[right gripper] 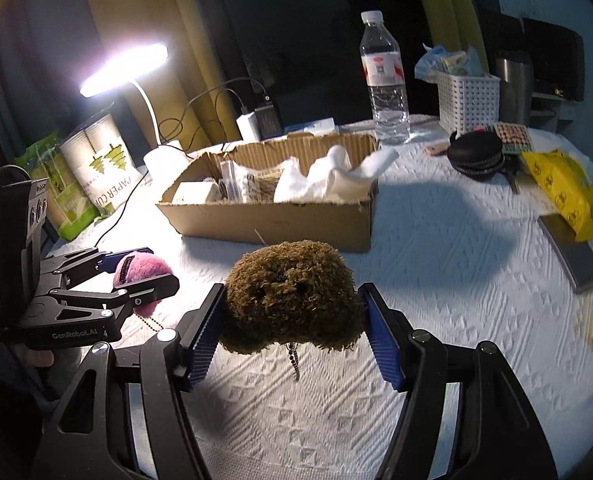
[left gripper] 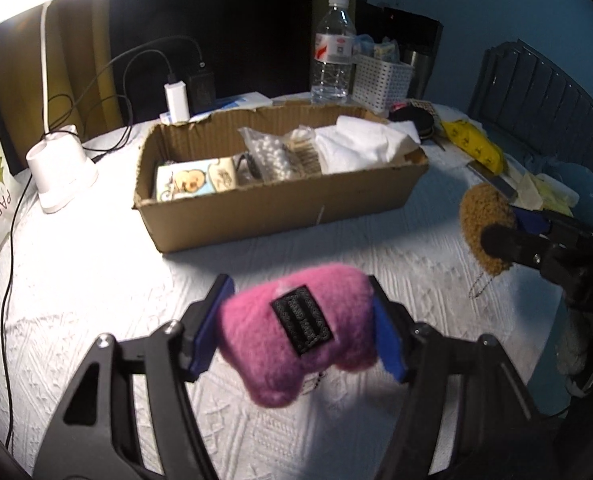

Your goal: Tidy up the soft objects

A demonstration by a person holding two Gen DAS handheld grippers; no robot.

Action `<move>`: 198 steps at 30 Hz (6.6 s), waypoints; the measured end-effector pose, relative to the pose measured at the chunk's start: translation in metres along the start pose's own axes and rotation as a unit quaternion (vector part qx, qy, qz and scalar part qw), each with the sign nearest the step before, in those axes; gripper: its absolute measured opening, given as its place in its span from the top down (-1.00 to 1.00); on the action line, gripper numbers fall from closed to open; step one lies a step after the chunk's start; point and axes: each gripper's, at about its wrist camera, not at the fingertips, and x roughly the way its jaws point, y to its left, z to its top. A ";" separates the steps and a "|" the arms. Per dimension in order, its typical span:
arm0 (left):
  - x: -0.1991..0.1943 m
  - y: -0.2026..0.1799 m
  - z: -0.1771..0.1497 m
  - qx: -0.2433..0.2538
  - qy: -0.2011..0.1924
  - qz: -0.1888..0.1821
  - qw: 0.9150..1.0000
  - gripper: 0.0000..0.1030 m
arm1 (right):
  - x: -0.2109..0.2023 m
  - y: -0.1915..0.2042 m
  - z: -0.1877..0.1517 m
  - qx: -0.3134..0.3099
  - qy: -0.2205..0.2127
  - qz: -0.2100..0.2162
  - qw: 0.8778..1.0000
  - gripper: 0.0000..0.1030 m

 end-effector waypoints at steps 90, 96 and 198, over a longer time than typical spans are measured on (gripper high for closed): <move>0.061 0.004 0.091 -0.027 -0.021 0.008 0.999 -0.58 | 0.062 -0.024 0.086 -0.044 -0.004 0.018 0.999 -0.35; 0.036 0.007 0.085 -0.031 -0.045 0.007 0.999 -0.58 | 0.050 -0.017 0.088 -0.047 -0.018 -0.003 0.999 -0.35; -0.223 -0.010 -0.001 -0.006 -0.252 0.003 0.968 -0.95 | -0.158 0.129 0.019 -0.087 -0.149 -0.137 0.975 -0.55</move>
